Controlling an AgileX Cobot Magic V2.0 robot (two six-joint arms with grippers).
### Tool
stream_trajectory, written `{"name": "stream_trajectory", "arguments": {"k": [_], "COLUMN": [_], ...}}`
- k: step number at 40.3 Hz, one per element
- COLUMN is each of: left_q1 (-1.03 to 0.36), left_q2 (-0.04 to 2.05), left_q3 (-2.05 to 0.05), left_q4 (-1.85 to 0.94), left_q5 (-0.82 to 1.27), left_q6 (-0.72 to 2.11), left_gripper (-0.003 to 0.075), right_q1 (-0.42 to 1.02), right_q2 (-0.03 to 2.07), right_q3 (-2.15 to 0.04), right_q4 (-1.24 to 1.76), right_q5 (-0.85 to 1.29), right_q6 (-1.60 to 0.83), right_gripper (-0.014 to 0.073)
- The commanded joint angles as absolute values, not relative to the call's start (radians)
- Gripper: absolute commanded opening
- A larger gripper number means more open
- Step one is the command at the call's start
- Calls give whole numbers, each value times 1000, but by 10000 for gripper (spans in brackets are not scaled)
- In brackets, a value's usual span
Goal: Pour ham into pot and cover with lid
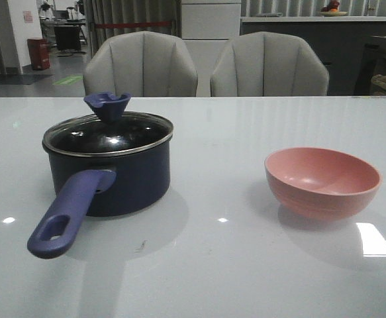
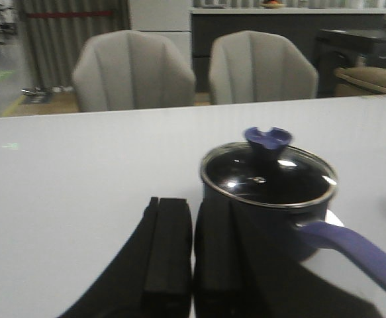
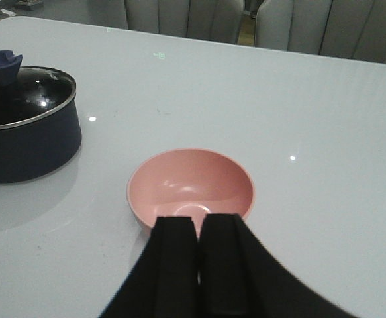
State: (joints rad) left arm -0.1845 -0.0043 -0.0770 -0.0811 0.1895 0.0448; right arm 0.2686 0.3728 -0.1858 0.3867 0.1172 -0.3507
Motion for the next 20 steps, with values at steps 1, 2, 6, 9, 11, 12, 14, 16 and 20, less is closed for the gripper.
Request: {"name": "stream_trajectory", "arguments": {"k": [1,2,6,9,11,12,14,16,20], "left_q1": [-118,-103,-73,-71,-71,-71,-71,-71,-71], "left_q2": [-25,-23,-23,-23,-23,-23,-23,-23,-23], "left_q3": [-31,-8,24,26,26,26,26,26,26], "left_q4": [-82,-82,-82,-82,-82,-82,-82,-82,-82], "left_q5": [-30,-66,-72,-62,-61,-61,-61,-61,-61], "left_q6": [40,40,39,39,39,39,39,39,39], "left_gripper": [119,119,119,119,119,119,119,119,119], "right_q1": [270,270,270,270,270,270,270,270,270], "right_q2": [376,376,376,376,376,376,376,376,376], "right_q3": [-214,-214,-214,-214,-214,-214,-214,-214,-214], "right_q4": [392,392,392,392,392,392,392,392,392], "right_q5": [45,45,46,46,45,45,45,45,45], "right_q6": [-353,-353,-353,-353,-353,-353,-353,-353,-353], "right_gripper": [145,145,145,145,145,145,145,145,145]}}
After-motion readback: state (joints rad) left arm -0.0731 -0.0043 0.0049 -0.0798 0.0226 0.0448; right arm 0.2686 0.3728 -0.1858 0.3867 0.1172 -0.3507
